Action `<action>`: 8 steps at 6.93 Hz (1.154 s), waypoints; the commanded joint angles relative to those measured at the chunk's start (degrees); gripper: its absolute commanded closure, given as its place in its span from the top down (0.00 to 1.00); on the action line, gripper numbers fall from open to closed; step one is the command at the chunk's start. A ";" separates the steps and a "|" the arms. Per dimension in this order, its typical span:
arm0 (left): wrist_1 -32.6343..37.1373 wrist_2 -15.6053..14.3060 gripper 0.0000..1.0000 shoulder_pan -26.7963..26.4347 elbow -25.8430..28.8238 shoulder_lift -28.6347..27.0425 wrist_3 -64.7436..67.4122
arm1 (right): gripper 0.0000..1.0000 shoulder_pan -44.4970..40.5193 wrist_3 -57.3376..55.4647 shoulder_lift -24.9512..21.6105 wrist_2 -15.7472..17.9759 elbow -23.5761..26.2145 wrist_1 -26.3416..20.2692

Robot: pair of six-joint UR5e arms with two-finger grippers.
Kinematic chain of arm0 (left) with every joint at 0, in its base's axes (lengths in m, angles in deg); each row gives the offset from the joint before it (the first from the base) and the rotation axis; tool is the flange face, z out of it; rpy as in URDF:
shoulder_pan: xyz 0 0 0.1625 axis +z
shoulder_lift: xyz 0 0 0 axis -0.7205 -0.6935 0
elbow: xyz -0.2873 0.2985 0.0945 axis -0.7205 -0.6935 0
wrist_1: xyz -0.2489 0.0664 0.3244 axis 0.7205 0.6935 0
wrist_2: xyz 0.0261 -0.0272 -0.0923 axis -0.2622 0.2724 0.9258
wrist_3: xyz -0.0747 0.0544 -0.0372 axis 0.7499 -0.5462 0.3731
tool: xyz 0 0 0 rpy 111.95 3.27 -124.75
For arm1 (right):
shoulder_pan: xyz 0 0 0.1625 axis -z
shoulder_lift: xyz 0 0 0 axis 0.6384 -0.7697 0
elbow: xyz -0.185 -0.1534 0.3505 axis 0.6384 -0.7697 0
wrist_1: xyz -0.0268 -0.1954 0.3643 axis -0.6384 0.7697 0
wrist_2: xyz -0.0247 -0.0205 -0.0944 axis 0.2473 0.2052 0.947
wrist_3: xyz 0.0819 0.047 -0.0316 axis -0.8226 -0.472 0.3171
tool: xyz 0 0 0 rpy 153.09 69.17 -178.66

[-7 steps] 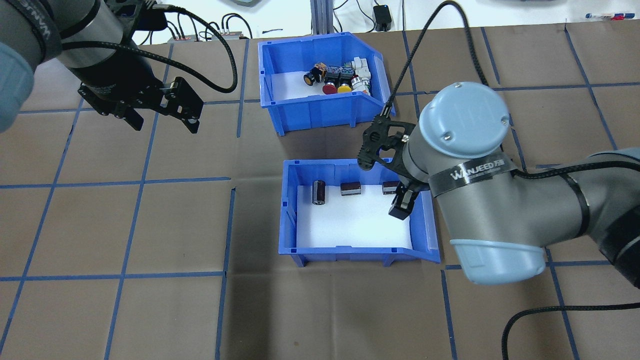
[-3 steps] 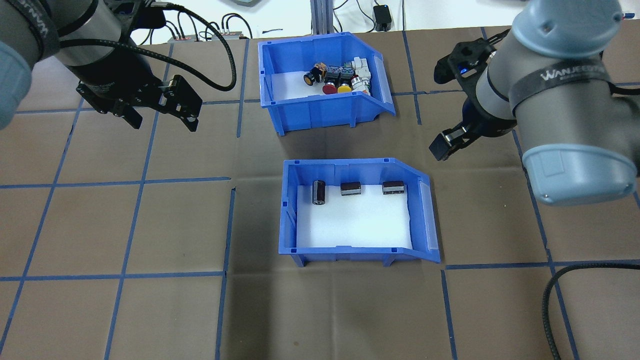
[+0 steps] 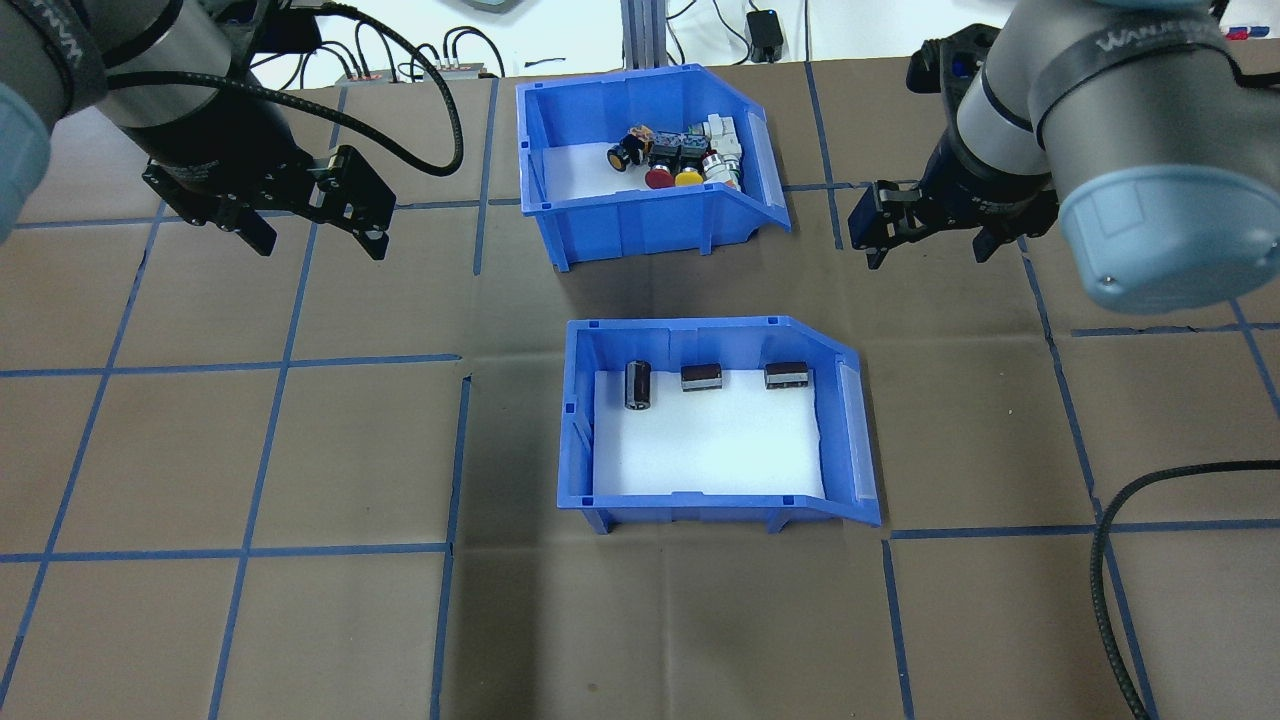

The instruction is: Place button box in front

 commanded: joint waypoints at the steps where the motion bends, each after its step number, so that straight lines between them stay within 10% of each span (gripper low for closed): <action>1: 0.05 0.00 1.00 0.07 0.23 -0.06 0.00 | 1.00 0.08 -1.60 3.58 0.45 -5.46 -4.11; 8: 0.05 0.00 1.00 0.07 0.23 -0.06 0.00 | 1.00 2.02 -0.98 2.80 0.72 -5.56 -4.46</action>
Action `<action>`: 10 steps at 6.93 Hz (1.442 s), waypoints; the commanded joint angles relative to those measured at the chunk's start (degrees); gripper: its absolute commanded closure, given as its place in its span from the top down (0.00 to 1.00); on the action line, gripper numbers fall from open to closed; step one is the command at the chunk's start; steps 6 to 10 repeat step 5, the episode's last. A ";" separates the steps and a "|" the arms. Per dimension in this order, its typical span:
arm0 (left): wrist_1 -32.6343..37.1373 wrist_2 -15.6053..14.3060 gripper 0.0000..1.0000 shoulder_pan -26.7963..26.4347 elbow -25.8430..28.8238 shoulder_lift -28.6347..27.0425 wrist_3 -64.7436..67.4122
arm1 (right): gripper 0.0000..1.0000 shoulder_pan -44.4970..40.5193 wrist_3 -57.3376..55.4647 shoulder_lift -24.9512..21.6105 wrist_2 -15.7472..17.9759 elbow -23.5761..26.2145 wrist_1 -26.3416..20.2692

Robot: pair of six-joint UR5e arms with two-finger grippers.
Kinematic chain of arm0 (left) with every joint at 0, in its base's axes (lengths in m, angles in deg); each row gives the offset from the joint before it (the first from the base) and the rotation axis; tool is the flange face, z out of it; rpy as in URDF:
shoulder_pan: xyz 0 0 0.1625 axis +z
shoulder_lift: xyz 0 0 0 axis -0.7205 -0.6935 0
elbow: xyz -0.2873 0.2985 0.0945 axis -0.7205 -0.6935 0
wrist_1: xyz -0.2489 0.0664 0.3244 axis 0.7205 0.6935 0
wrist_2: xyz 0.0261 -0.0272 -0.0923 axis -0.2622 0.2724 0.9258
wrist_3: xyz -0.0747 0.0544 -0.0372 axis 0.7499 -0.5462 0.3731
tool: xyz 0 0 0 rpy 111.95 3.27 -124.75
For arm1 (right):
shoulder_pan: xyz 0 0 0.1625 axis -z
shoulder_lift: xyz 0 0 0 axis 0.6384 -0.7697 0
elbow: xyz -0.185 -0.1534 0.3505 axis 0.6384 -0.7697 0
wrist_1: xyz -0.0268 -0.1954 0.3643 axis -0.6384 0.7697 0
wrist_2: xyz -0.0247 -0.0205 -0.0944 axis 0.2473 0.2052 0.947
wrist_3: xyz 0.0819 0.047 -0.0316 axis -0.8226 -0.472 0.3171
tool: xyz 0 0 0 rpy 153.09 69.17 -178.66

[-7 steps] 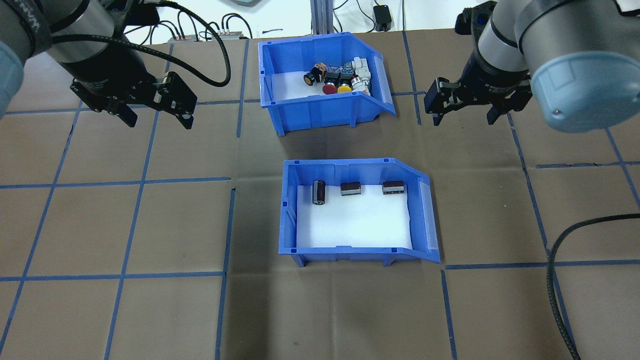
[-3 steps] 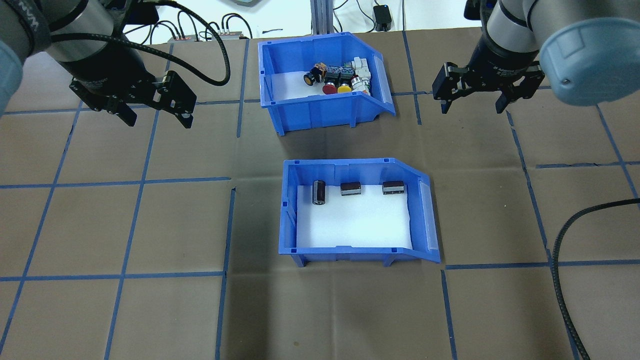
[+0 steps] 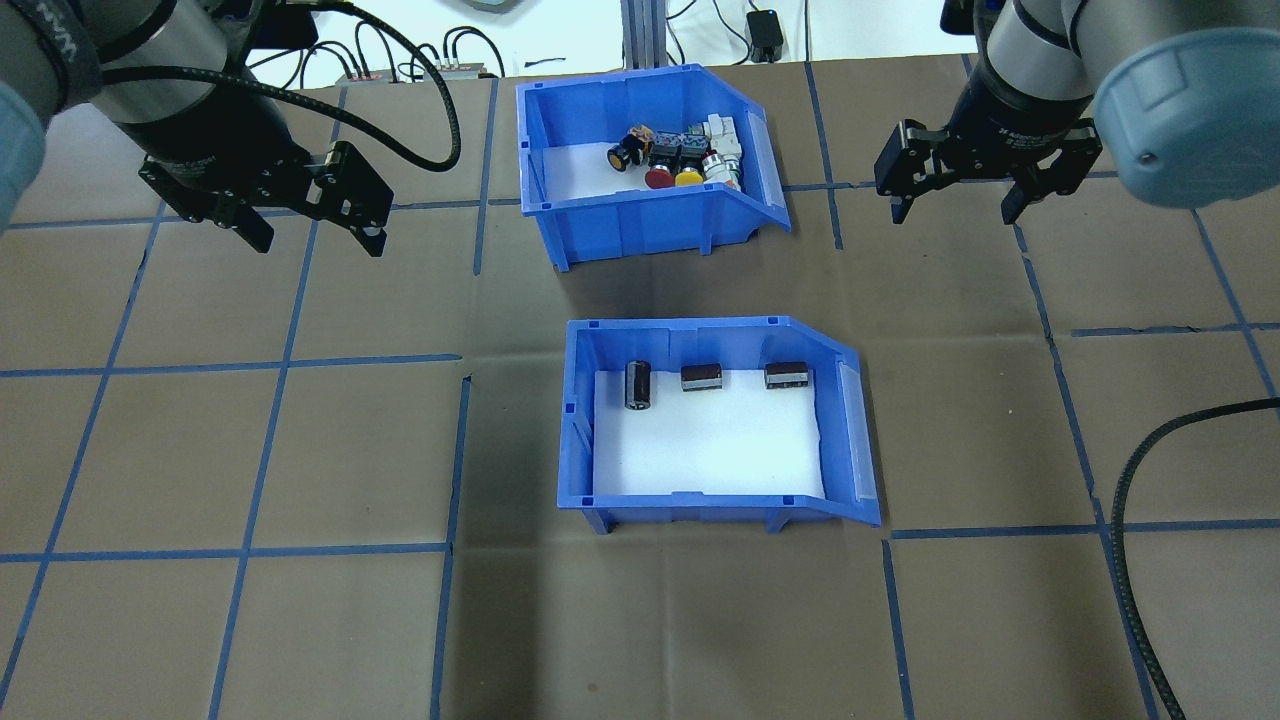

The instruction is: Place button box in front

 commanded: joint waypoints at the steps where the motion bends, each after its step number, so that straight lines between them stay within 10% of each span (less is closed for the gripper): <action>1: 0.00 0.00 1.00 0.00 0.00 0.00 0.00 | 1.00 -0.01 -0.07 -0.07 0.00 0.00 -0.10; 10: 0.00 0.00 1.00 0.00 -0.35 0.00 0.09 | 1.00 -0.01 -0.07 -0.07 -0.09 -0.09 -0.10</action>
